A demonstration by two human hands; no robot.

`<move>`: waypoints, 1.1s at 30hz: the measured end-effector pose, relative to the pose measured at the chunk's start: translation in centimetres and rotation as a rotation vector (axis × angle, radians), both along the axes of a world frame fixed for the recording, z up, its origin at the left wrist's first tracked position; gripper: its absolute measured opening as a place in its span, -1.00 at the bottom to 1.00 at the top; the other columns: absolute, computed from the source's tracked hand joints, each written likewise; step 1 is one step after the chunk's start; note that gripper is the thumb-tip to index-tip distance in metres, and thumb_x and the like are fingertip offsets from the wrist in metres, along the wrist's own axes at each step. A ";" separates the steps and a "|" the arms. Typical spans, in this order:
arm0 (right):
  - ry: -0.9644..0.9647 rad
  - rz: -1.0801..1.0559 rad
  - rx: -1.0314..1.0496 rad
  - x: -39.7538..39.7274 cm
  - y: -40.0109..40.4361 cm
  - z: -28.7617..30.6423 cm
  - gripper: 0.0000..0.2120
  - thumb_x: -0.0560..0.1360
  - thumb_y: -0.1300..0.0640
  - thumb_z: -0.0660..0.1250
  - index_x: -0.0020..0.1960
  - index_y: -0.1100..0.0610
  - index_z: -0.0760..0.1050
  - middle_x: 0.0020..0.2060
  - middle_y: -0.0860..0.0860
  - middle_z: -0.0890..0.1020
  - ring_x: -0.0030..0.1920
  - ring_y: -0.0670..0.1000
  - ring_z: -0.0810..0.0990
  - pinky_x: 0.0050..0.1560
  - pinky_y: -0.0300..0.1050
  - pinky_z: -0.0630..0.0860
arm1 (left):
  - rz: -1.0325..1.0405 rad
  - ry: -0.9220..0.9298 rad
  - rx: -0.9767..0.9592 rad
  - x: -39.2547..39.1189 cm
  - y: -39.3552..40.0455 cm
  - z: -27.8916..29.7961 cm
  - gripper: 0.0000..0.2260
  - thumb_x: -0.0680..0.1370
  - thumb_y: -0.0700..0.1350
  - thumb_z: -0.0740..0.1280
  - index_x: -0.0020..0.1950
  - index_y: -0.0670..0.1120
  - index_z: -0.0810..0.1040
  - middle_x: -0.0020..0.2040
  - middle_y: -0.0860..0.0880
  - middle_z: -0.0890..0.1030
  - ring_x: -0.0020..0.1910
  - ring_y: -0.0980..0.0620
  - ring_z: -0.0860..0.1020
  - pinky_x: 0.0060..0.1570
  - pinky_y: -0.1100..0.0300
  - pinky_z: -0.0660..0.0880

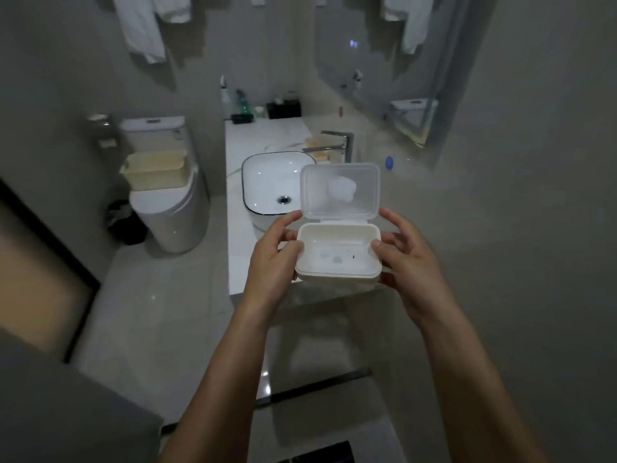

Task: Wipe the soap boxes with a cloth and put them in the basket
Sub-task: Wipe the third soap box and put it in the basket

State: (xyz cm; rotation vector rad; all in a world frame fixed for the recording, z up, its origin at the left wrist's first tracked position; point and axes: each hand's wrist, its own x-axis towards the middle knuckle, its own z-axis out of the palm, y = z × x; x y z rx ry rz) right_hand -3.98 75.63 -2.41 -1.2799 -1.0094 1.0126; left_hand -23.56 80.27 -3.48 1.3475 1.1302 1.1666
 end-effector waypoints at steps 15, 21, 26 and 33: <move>-0.070 0.491 -0.136 -12.8 10.8 -3.8 -0.46 0.52 0.31 0.29 0.33 -0.22 0.46 0.07 0.06 0.66 0.02 0.05 0.69 -0.19 -0.09 0.63 | 0.430 0.049 -0.117 -13.9 1.1 -3.4 -0.48 0.45 -0.33 0.26 0.33 0.10 0.53 -0.01 -0.05 0.59 -0.15 0.05 0.63 -0.37 0.24 0.54; -0.053 0.524 -0.145 -20.0 15.2 -4.6 -0.47 0.53 0.30 0.31 0.29 -0.27 0.46 0.08 0.07 0.64 0.03 0.04 0.68 -0.17 -0.10 0.63 | 0.439 0.058 -0.128 -21.5 5.4 -3.9 -0.48 0.45 -0.33 0.28 0.33 0.10 0.54 -0.01 -0.06 0.60 -0.13 0.00 0.63 -0.36 0.18 0.56; -0.049 0.532 -0.154 -25.6 19.0 -4.7 -0.46 0.53 0.35 0.28 0.36 -0.17 0.45 0.10 0.12 0.62 0.06 0.09 0.66 -0.14 -0.05 0.66 | 0.432 0.077 -0.133 -27.3 9.5 -3.9 -0.47 0.44 -0.35 0.27 0.31 0.11 0.55 -0.02 -0.05 0.61 -0.16 0.04 0.64 -0.36 0.16 0.56; -0.054 0.579 -0.190 -32.0 25.7 -5.0 -0.43 0.53 0.38 0.28 0.41 -0.11 0.43 0.05 0.06 0.68 -0.02 0.03 0.71 -0.19 -0.09 0.66 | 0.435 0.071 -0.172 -33.7 14.9 -4.4 -0.46 0.41 -0.32 0.27 0.31 0.11 0.53 -0.01 -0.04 0.63 -0.19 0.08 0.66 -0.36 0.16 0.57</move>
